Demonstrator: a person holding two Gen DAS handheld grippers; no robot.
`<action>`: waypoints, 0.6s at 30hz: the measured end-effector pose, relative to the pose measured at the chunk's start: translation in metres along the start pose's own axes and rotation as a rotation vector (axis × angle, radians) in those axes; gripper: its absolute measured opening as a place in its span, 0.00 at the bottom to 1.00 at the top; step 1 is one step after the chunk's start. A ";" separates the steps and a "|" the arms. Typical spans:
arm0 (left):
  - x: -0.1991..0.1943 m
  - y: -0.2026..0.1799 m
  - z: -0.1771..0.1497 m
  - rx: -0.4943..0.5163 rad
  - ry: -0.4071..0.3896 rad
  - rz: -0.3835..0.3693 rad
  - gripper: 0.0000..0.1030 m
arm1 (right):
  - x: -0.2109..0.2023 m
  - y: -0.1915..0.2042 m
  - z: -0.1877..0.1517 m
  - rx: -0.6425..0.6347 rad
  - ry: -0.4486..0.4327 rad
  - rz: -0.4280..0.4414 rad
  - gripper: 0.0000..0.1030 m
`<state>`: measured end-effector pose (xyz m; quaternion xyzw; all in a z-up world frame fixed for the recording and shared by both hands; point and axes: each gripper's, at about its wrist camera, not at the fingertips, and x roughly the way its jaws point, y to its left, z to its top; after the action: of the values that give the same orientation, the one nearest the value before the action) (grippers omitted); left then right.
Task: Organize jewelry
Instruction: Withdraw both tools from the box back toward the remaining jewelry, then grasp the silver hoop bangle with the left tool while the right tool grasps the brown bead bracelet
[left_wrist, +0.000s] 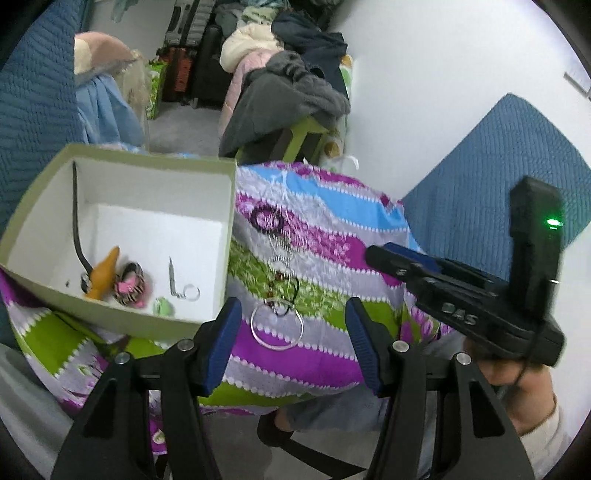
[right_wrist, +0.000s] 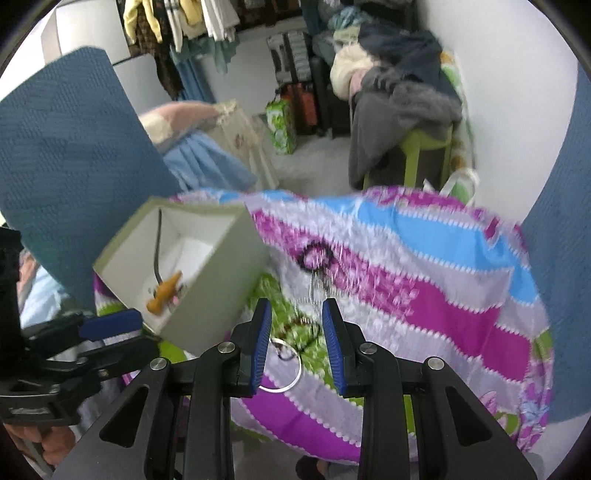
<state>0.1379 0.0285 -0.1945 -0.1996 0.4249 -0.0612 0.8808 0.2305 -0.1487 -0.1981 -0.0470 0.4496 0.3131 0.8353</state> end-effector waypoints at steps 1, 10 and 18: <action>0.004 0.000 -0.004 0.001 0.008 -0.004 0.57 | 0.013 -0.005 -0.004 0.004 0.027 0.015 0.26; 0.041 0.004 -0.025 -0.019 0.096 0.007 0.57 | 0.091 -0.026 -0.018 -0.036 0.170 0.049 0.26; 0.071 0.004 -0.031 -0.008 0.166 0.044 0.57 | 0.123 -0.013 -0.021 -0.171 0.205 0.024 0.25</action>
<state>0.1588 0.0035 -0.2652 -0.1879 0.5008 -0.0565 0.8430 0.2720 -0.1068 -0.3092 -0.1442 0.5050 0.3538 0.7740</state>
